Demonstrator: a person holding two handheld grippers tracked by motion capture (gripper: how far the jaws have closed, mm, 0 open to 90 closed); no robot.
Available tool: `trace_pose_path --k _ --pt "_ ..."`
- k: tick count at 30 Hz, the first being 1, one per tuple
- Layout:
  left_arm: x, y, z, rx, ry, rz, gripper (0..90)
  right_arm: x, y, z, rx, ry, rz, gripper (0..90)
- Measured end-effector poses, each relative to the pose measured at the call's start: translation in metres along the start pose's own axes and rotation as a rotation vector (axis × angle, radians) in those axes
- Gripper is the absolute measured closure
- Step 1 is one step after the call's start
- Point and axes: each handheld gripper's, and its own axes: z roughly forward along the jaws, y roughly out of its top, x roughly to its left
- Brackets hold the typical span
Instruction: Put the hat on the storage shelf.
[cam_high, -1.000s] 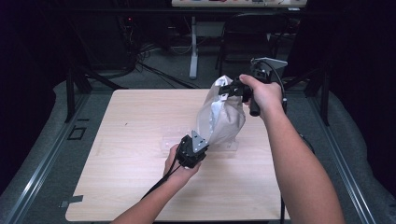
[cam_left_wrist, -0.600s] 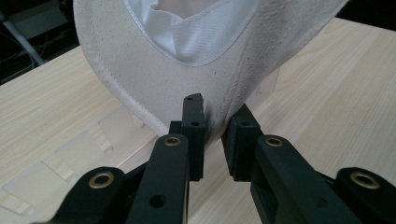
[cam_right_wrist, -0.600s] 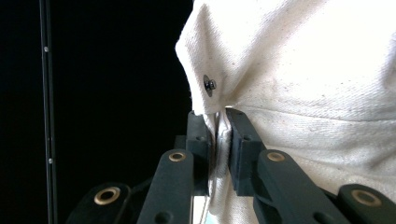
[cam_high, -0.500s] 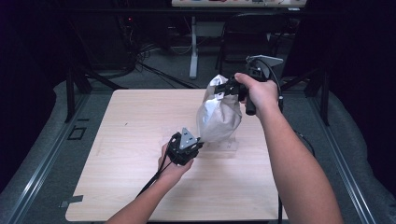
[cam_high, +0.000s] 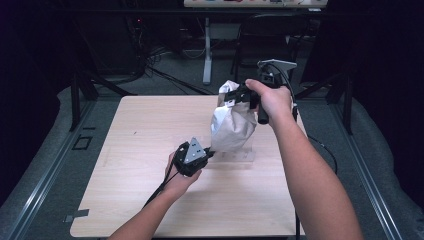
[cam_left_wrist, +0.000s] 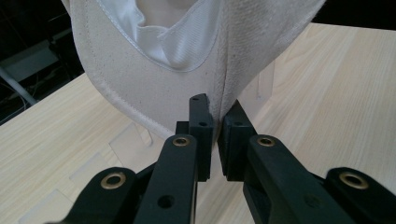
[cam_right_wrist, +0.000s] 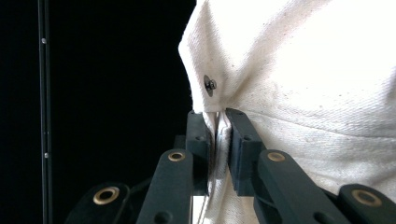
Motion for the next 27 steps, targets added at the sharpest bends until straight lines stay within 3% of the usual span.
trace_pose_path --k 4,8,15,18,20,27 --pt "0.002 -0.001 0.001 -0.007 -0.011 0.006 85.7 0.0 0.0 0.004 0.0 0.001 0.0 80.4" --pt "0.008 -0.004 -0.001 -0.026 -0.037 -0.015 85.8 -0.001 0.0 0.007 0.006 0.002 -0.008 78.6" --pt "0.008 -0.009 -0.001 -0.047 -0.044 -0.011 85.9 0.0 -0.001 0.008 0.003 -0.009 -0.027 73.4" --pt "0.006 -0.013 0.0 -0.046 -0.047 -0.005 85.9 0.0 -0.002 0.008 0.006 -0.011 -0.034 76.4" --pt "0.007 -0.015 -0.001 -0.061 -0.052 -0.015 85.9 0.002 -0.002 0.007 0.014 -0.032 -0.043 78.1" --pt "0.009 -0.024 -0.002 -0.07 -0.057 -0.042 85.9 0.004 -0.004 0.012 0.023 -0.019 -0.055 75.5"
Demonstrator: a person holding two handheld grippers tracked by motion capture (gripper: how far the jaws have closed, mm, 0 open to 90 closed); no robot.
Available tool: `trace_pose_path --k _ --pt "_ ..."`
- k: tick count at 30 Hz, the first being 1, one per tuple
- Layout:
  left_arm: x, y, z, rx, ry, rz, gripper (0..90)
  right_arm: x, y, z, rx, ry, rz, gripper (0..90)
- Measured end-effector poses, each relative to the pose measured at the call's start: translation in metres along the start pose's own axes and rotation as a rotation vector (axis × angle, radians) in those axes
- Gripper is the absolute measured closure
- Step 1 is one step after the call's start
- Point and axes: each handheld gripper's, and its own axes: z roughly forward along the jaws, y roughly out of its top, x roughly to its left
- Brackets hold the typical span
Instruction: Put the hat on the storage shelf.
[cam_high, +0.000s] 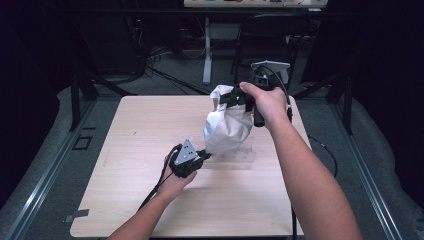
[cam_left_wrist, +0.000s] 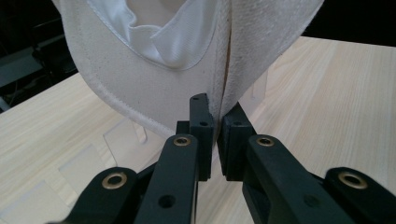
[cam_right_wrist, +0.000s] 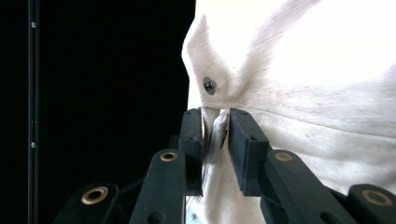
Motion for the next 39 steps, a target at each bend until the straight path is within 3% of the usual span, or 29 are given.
trace_pose_path --k 11,14,20,24,30,32,34,36,38,39 --pt "-0.004 -0.004 -0.002 0.016 0.036 -0.029 85.7 0.004 -0.001 -0.005 -0.02 0.018 -0.018 68.4" --pt "-0.003 -0.005 -0.003 0.012 0.032 -0.071 85.5 0.004 -0.001 -0.01 -0.036 0.024 -0.024 67.7" --pt "-0.003 -0.012 -0.004 0.015 0.048 -0.109 85.2 0.003 -0.001 -0.019 -0.05 0.019 -0.026 66.7" --pt "-0.003 -0.019 -0.005 0.023 0.058 -0.155 85.0 0.001 0.0 -0.021 -0.053 0.018 -0.026 66.8" --pt "-0.002 -0.027 -0.004 0.059 0.069 -0.182 84.6 -0.001 0.0 -0.022 -0.05 0.01 -0.025 67.0" --pt "-0.005 -0.028 -0.005 0.068 0.072 -0.214 83.0 -0.002 -0.001 -0.023 -0.042 0.009 -0.022 67.0" --pt "-0.008 -0.03 -0.006 0.073 0.076 -0.28 76.7 -0.004 -0.001 -0.024 -0.044 0.005 -0.028 66.9" --pt "-0.007 -0.034 -0.01 0.102 0.087 -0.303 69.6 -0.005 -0.001 -0.025 -0.051 0.006 -0.023 66.9" --pt "-0.007 -0.039 -0.012 0.129 0.093 -0.266 68.8 -0.006 -0.001 -0.027 -0.057 0.007 -0.021 66.8" --pt "-0.009 -0.04 -0.013 0.135 0.098 -0.29 68.8 -0.007 -0.001 -0.028 -0.06 0.005 -0.019 66.8"
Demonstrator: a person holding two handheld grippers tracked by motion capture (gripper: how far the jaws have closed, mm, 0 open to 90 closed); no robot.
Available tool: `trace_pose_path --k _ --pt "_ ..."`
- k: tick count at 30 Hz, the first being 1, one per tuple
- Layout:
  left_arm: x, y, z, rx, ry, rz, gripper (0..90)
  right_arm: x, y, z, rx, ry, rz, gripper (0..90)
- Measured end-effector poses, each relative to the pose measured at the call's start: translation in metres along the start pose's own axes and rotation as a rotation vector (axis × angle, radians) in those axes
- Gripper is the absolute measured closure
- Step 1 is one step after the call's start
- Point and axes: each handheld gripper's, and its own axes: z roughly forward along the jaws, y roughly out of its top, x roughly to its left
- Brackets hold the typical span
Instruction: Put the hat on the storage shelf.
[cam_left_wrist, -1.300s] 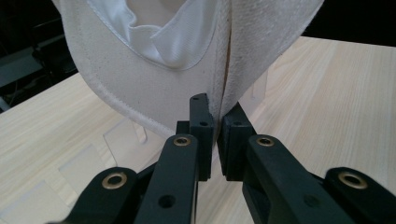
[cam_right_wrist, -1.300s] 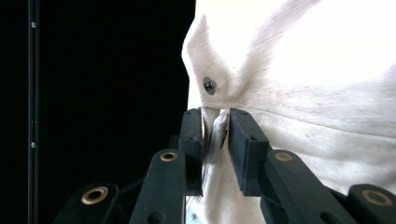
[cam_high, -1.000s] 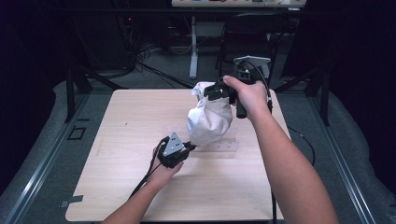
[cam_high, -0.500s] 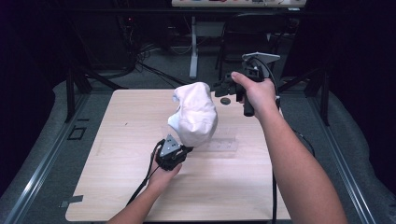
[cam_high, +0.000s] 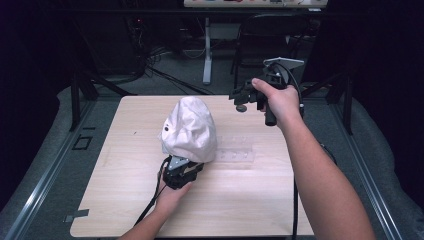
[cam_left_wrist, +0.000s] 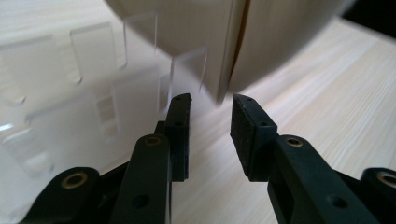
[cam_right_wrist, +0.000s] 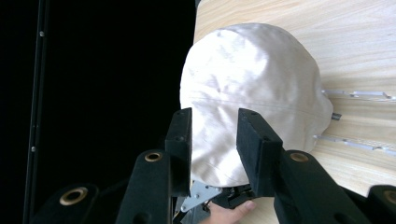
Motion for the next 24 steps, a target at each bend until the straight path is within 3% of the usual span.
trace_pose_path --k 1,3,5,7,8,9,10,15,16,17,20,24 --pt "0.003 -0.002 -0.001 0.007 0.008 0.035 68.3 0.0 0.0 0.0 0.001 -0.003 0.0 66.8" --pt "0.005 -0.006 -0.003 0.024 0.014 0.011 65.6 -0.002 0.0 -0.001 -0.001 -0.007 -0.001 66.6" --pt "0.006 -0.009 -0.005 0.044 0.024 0.064 64.5 -0.003 -0.001 -0.001 -0.001 -0.019 -0.007 66.2" --pt "0.005 -0.009 -0.006 0.047 0.018 0.066 63.3 -0.003 -0.002 -0.001 -0.011 -0.041 -0.016 65.6" --pt "0.002 -0.01 -0.008 0.052 0.011 0.04 62.7 -0.004 -0.002 -0.001 -0.012 -0.052 -0.022 65.4" --pt "0.005 -0.009 -0.009 0.049 0.01 0.093 61.7 -0.004 -0.002 -0.001 -0.005 -0.065 -0.034 65.3" --pt "0.001 -0.01 -0.011 0.046 0.008 0.057 60.8 -0.004 -0.003 -0.001 -0.012 -0.074 -0.036 65.1" --pt "0.001 -0.013 -0.021 0.079 -0.003 0.066 57.0 -0.004 -0.012 0.001 -0.018 -0.137 -0.087 63.0" --pt "0.003 -0.014 -0.023 0.085 -0.006 0.089 56.4 -0.005 -0.015 0.002 -0.015 -0.138 -0.09 62.4" --pt "0.003 -0.016 -0.026 0.086 -0.001 0.062 55.2 -0.006 -0.017 0.003 -0.011 -0.144 -0.099 61.6" --pt "0.006 -0.02 -0.031 0.079 0.004 0.056 53.3 -0.013 -0.024 0.005 -0.002 -0.177 -0.117 61.2" --pt "0.013 -0.024 -0.036 0.116 -0.008 0.022 51.7 -0.024 -0.033 0.005 0.006 -0.21 -0.127 59.8"
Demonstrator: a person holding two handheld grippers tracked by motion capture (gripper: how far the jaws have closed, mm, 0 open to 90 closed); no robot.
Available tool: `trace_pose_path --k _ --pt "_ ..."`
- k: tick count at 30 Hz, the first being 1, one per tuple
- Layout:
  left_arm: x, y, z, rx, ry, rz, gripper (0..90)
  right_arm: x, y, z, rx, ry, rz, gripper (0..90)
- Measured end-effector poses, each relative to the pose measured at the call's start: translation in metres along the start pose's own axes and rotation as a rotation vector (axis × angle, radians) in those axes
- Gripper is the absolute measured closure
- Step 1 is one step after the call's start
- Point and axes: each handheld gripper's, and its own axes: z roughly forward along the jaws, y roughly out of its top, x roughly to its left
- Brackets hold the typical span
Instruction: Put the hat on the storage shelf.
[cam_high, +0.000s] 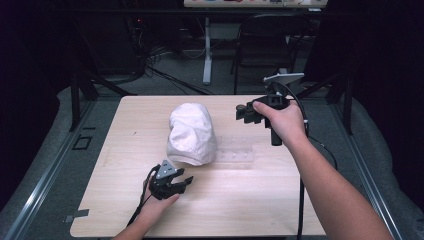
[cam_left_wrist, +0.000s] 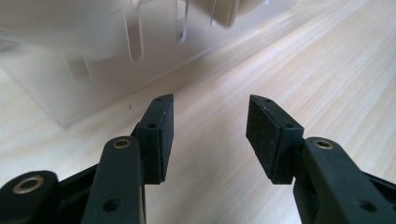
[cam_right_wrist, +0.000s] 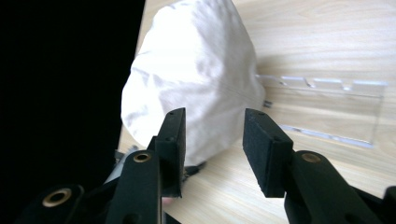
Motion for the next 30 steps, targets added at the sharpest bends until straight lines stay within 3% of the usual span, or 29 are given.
trace_pose_path --k 5,11,16,18,28,30 --pt "0.003 -0.007 -0.009 0.001 0.018 0.0 50.3 -0.013 -0.016 0.003 -0.015 -0.02 -0.03 58.2" --pt "0.009 -0.011 -0.023 -0.009 0.025 -0.016 48.8 -0.028 -0.039 0.013 -0.009 -0.099 -0.092 56.7" --pt "0.015 -0.016 -0.032 -0.029 0.031 -0.043 48.6 -0.038 -0.055 0.02 -0.001 -0.115 -0.118 54.7" --pt "0.019 -0.019 -0.037 -0.026 0.035 -0.043 48.5 -0.046 -0.067 0.024 -0.003 -0.143 -0.163 53.6" --pt "0.032 -0.026 -0.046 -0.044 0.066 -0.064 48.5 -0.067 -0.092 0.04 -0.021 -0.172 -0.224 49.8" --pt "0.034 -0.026 -0.046 -0.046 0.072 -0.066 48.5 -0.074 -0.103 0.044 -0.039 -0.187 -0.258 49.5"
